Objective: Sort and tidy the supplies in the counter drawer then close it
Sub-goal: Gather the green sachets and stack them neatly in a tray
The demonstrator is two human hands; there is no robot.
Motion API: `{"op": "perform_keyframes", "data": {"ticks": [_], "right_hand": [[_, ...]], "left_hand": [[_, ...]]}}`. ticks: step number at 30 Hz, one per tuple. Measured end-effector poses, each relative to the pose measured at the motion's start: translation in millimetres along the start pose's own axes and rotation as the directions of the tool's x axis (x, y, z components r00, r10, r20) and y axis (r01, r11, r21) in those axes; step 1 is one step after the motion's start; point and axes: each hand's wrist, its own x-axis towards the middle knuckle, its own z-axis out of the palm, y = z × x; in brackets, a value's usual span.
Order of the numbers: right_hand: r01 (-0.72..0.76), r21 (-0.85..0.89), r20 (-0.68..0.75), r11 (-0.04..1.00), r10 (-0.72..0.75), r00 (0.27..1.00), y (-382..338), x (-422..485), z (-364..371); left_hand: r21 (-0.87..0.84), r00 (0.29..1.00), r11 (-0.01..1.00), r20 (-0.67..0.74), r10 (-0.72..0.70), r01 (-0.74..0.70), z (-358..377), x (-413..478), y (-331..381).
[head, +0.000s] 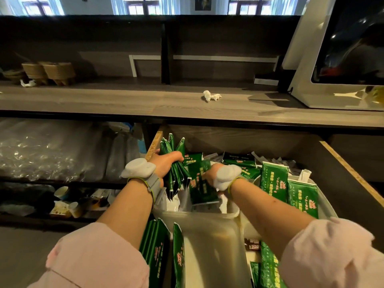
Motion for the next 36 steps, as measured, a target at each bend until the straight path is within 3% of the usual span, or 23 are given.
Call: {"op": "perform_keyframes", "data": {"ticks": [3, 5, 7, 9, 13, 20, 25, 29, 36], "right_hand": [[-0.069, 0.292, 0.002, 0.954, 0.071, 0.997, 11.6, 11.5, -31.8], [-0.128, 0.62, 0.057, 0.774, 0.119, 0.991, 16.5, -4.0, -41.9], [-0.167, 0.745, 0.18, 0.646, 0.047, 0.983, 15.2, -19.4, -40.5], [-0.179, 0.732, 0.239, 0.658, 0.0, 0.971, 11.2, -36.5, -34.5], [-0.19, 0.645, 0.211, 0.74, 0.067, 0.975, 7.7, -54.7, -28.7], [-0.303, 0.634, 0.332, 0.711, 0.103, 0.938, 15.2, -92.5, -32.6], [-0.384, 0.43, 0.489, 0.817, 0.146, 0.86, 13.1, -122.9, -22.5], [-0.443, 0.329, 0.503, 0.834, 0.243, 0.83, 24.0, -126.8, -12.4], [-0.41, 0.303, 0.466, 0.86, 0.242, 0.851, 37.2, -126.6, 5.7]], "left_hand": [[0.032, 0.999, 0.999, 0.032, -0.021, 0.02, 4.8, -5.2, 0.0], [0.039, 0.995, 0.998, 0.083, -0.06, 0.057, 10.7, -8.6, -1.6], [0.011, 0.968, 0.987, 0.192, -0.161, 0.162, 13.8, -9.9, -2.6], [0.006, 0.912, 0.966, 0.326, -0.248, 0.26, 21.3, -18.1, -3.9], [-0.024, 0.841, 0.952, 0.476, -0.258, 0.306, 42.4, -39.2, -6.2], [0.046, 0.832, 0.927, 0.426, -0.356, 0.373, 48.5, -66.8, -18.5], [0.089, 0.841, 0.912, 0.361, -0.403, 0.4, 33.1, -86.7, -38.3], [0.174, 0.797, 0.871, 0.353, -0.491, 0.46, 23.2, -94.5, -57.0], [0.233, 0.733, 0.825, 0.38, -0.564, 0.515, 11.6, -100.7, -76.2]]}}
